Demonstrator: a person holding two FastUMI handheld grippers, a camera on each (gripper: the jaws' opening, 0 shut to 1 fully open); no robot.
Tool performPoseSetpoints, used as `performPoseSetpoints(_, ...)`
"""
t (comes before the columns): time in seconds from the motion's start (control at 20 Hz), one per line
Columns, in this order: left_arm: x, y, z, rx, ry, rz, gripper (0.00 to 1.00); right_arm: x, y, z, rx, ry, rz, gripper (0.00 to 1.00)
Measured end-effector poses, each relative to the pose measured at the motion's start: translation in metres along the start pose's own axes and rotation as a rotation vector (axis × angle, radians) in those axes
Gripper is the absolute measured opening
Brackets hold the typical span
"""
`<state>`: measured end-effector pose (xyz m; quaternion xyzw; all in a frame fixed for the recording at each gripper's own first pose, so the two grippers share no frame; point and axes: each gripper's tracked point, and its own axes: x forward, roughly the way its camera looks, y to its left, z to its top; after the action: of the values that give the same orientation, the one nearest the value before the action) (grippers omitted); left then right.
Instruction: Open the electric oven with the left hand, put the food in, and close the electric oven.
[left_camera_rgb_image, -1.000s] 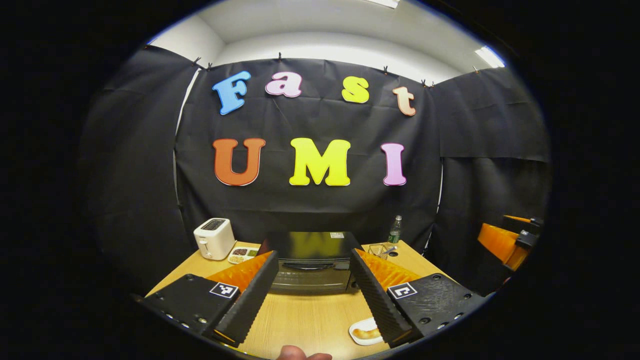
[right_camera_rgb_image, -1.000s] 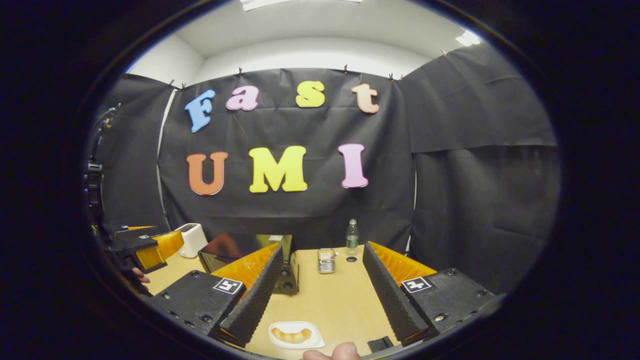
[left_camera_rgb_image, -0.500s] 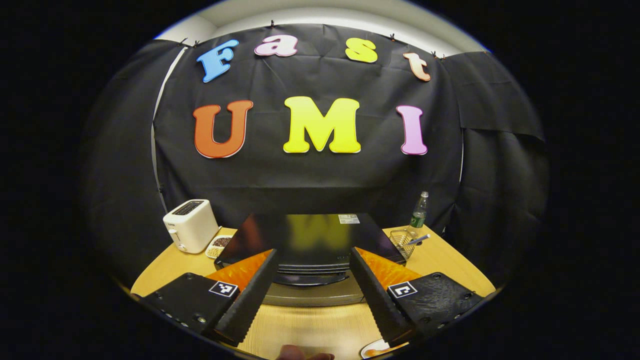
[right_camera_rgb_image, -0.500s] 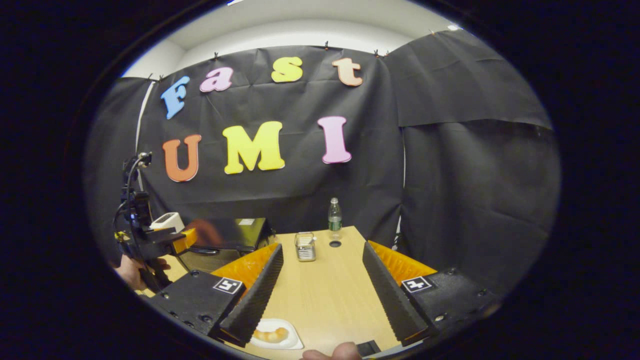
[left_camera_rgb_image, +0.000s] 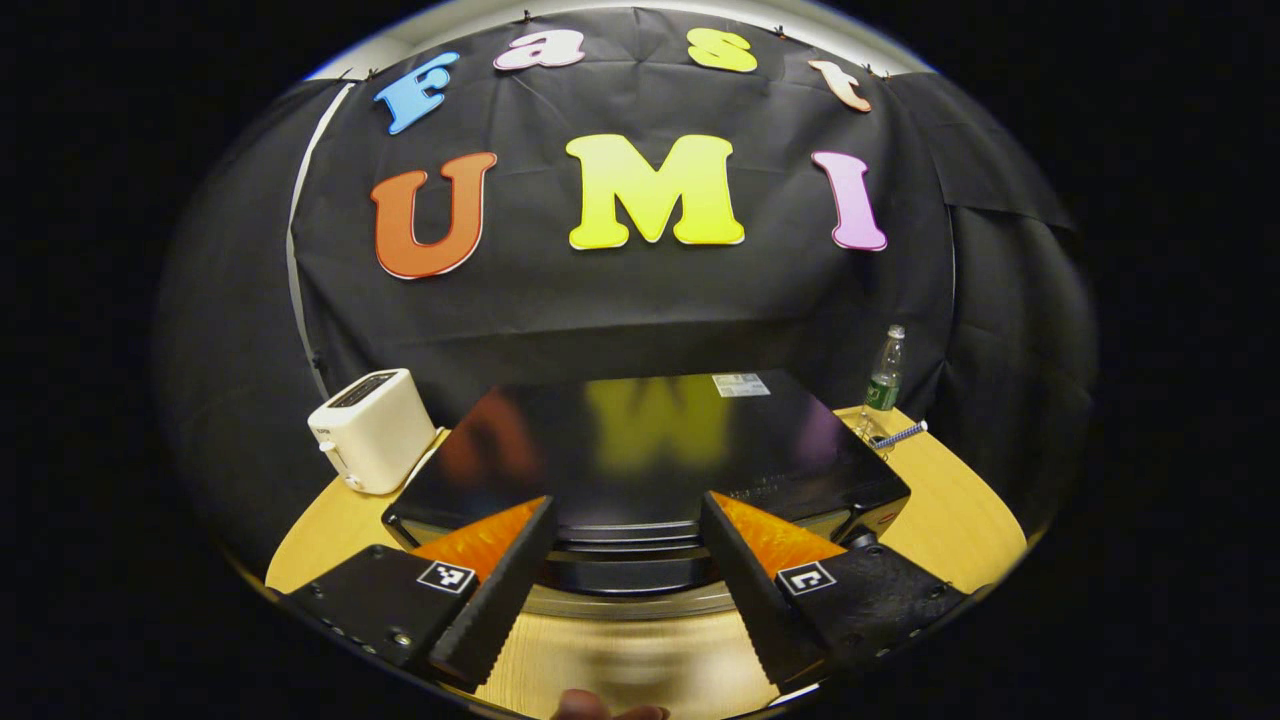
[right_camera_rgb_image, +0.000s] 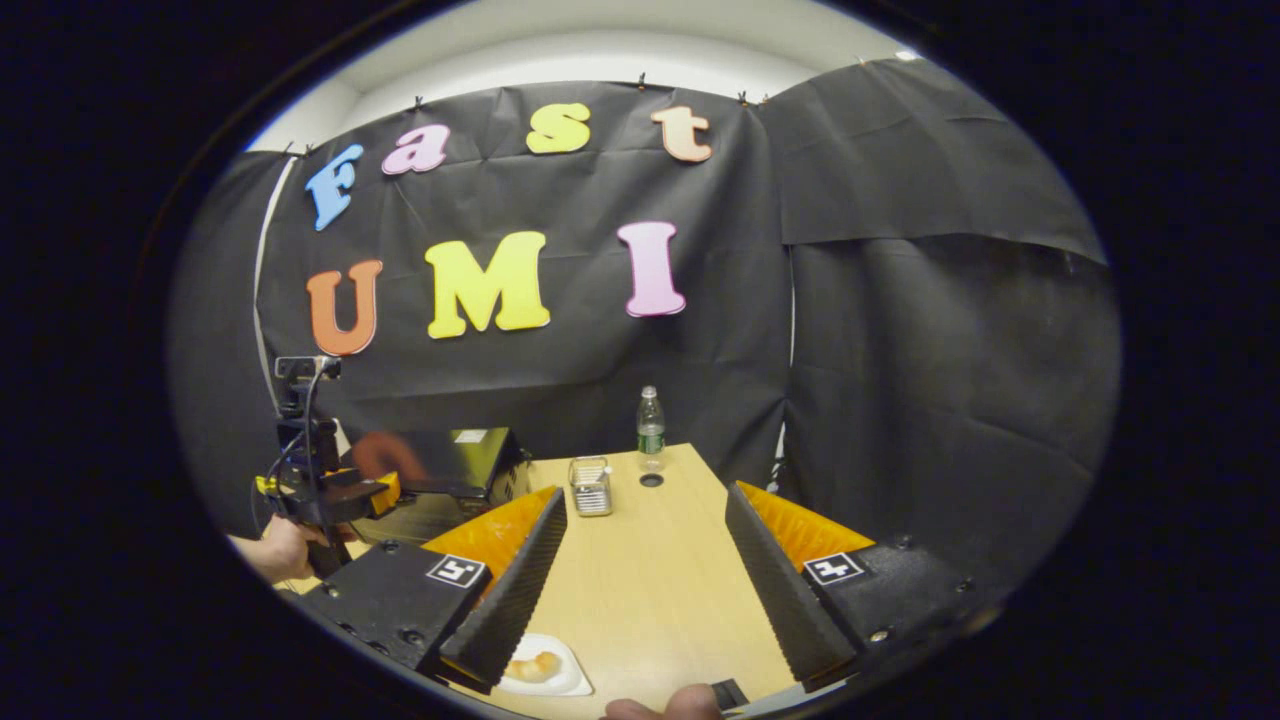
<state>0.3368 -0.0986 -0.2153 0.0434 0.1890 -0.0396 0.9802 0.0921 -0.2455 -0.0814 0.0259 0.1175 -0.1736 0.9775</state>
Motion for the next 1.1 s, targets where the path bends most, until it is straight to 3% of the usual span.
performPoseSetpoints(0.45, -0.018, -0.001, -0.012, -0.02, -0.004, -0.021, 0.98, -0.03, 0.012, -0.006, 0.0, 0.007, -0.043, 0.98)
performPoseSetpoints(0.75, -0.056, -0.005, -0.035, -0.009, 0.041, -0.047, 0.98, -0.055, 0.025, -0.007, -0.001, -0.009, -0.051, 0.98)
performPoseSetpoints(0.95, -0.08, -0.005, -0.062, 0.013, 0.092, -0.073, 0.97, -0.074, 0.034, -0.015, -0.003, -0.006, -0.052, 0.99)
performPoseSetpoints(1.1, -0.09, -0.003, -0.109, -0.094, 0.239, -0.081, 0.97, -0.087, 0.038, -0.021, -0.003, 0.007, -0.054, 1.0)
